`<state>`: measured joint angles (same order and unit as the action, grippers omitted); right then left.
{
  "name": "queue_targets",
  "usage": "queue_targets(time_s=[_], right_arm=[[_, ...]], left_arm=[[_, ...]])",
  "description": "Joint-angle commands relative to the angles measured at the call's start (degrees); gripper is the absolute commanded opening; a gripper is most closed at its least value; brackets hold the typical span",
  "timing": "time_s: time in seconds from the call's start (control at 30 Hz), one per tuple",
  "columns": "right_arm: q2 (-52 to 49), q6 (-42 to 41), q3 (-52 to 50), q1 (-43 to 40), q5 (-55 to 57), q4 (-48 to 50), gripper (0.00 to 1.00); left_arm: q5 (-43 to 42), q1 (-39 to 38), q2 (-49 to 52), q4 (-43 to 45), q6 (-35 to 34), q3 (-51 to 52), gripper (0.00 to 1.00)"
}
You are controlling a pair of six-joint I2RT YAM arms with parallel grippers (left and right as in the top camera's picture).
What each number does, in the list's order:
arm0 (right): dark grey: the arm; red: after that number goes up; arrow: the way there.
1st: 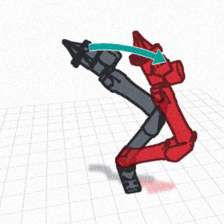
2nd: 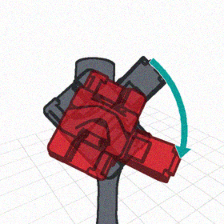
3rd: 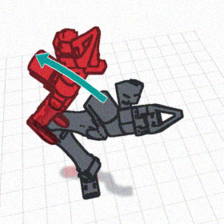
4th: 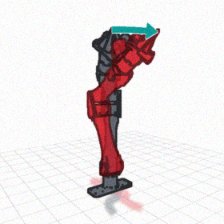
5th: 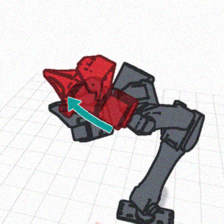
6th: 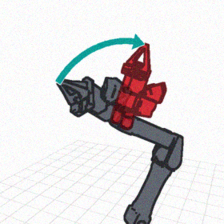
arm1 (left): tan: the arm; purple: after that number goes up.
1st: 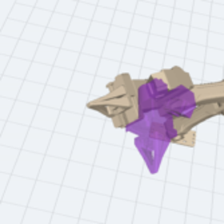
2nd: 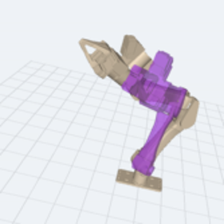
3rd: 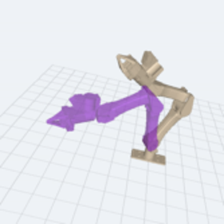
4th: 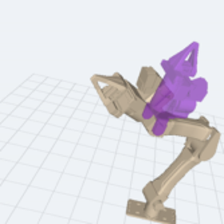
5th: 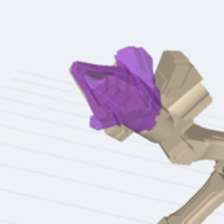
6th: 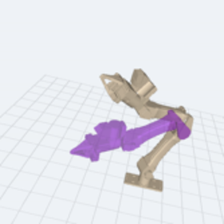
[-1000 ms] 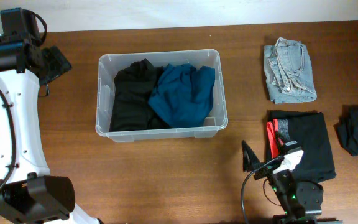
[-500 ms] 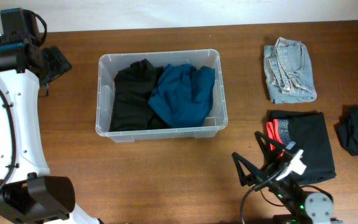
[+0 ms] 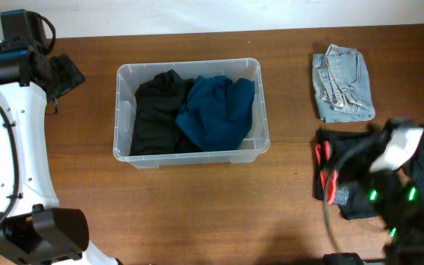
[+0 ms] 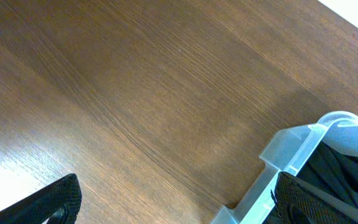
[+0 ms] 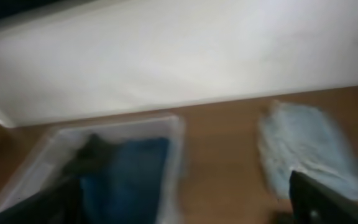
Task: Pack container
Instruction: 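Swing the right gripper up and over toward the folded denim garment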
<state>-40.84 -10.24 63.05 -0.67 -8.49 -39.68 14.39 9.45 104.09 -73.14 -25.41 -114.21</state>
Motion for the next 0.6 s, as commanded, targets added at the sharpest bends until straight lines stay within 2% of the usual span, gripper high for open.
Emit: queue_targets(time_s=[0.0, 0.07, 0.2, 0.3, 0.43, 0.57], right_arm=[[-12.31, 7.15, 15.04, -3.61, 9.66, -7.74, 0.98], [-20.50, 9.62, 25.00, -7.56, 6.14, -15.08, 0.99], [-37.31, 15.56, 45.13, -17.29, -10.03, -30.25, 0.98], [-48.41, 16.24, 57.16, -24.50, -21.70, -38.99, 0.99], [-58.73, 15.08, 64.81, -31.85, -33.59, -44.11, 0.98], [-64.70, 10.56, 65.00, -36.06, -37.00, -43.87, 0.98]], left_arm=[[-0.02, 0.20, -1.14, -0.02, -0.72, -0.35, 0.99], [-0.02, 0.20, -1.14, -0.02, -0.72, -0.35, 0.99], [-0.02, 0.20, -1.14, -0.02, -0.72, -0.35, 0.99], [-0.02, 0.20, -1.14, -0.02, -0.72, -0.35, 0.99], [-0.02, 0.20, -1.14, -0.02, -0.72, -0.35, 0.99], [-0.02, 0.20, -1.14, -0.02, -0.72, -0.35, 0.99]])
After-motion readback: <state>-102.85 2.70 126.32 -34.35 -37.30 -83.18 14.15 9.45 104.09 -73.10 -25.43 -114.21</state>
